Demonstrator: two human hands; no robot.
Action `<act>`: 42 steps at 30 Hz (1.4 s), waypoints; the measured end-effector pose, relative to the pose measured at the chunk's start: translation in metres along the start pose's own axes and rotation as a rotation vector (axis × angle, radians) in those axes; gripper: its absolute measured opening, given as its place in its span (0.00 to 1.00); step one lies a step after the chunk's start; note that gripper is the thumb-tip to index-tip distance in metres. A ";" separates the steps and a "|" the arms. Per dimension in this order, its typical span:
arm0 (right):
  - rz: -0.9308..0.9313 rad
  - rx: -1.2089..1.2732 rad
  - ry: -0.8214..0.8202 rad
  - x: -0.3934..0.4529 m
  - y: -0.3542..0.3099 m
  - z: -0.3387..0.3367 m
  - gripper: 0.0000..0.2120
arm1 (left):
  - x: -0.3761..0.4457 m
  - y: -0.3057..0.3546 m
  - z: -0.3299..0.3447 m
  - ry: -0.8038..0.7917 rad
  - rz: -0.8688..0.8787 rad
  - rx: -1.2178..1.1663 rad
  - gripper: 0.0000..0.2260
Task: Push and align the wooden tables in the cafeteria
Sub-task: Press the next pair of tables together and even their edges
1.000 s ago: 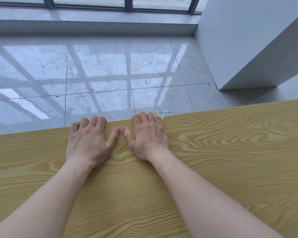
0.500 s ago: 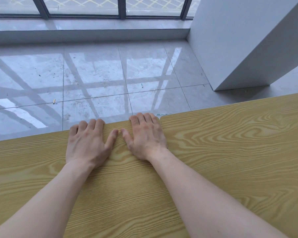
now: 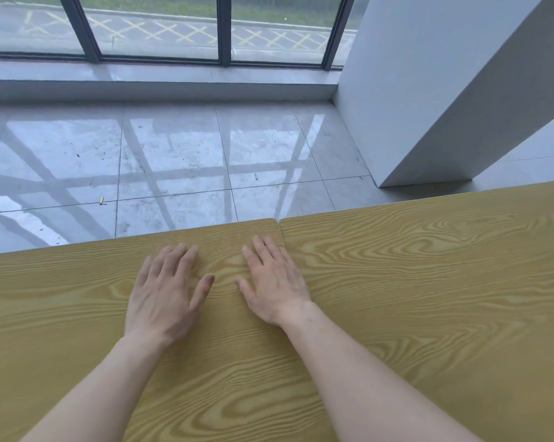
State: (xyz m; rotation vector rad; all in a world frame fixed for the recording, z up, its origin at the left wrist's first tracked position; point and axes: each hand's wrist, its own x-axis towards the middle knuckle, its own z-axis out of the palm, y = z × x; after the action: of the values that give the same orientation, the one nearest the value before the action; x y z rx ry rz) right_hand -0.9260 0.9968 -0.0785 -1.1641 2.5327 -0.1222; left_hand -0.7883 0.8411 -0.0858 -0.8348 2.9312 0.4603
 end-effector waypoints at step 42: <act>0.049 0.078 0.065 -0.436 0.032 0.011 0.31 | -0.416 0.143 -0.025 0.067 -0.081 -0.004 0.33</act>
State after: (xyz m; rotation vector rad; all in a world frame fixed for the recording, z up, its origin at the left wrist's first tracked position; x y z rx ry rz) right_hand -0.6832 1.3459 0.0254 -1.0836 2.5861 -0.2480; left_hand -0.5083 1.1603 0.0334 -0.9845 2.9434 0.4404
